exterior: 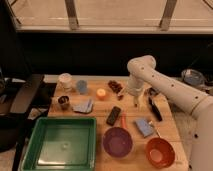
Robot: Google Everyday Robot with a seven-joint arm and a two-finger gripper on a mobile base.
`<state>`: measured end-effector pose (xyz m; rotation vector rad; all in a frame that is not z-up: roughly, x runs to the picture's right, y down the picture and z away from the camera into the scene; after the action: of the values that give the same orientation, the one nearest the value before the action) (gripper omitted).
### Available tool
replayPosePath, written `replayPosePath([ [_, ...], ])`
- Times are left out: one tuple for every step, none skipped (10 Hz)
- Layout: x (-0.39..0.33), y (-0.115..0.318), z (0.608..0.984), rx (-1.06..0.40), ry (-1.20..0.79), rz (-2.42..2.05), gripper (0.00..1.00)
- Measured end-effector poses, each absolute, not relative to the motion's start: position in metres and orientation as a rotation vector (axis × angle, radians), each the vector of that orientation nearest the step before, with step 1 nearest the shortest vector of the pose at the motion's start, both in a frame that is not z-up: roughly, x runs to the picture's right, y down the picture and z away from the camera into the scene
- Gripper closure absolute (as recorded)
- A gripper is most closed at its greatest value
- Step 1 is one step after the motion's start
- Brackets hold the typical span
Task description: Place apple in paper cup
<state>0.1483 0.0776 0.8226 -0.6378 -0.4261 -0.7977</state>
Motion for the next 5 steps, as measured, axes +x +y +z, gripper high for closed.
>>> replayPosePath([
  [0.1467,0.0772,0.8228,-0.637,-0.427,-0.8,0.2],
  [0.1456,0.0768,0.8233,-0.635,-0.429,-0.8,0.2],
  [0.148,0.0774,0.8229,-0.636,-0.427,-0.797,0.2],
  [0.1464,0.077,0.8235,-0.632,-0.426,-0.801,0.2],
  [0.1413,0.0721,0.8232,-0.606,-0.429,-0.816,0.2],
])
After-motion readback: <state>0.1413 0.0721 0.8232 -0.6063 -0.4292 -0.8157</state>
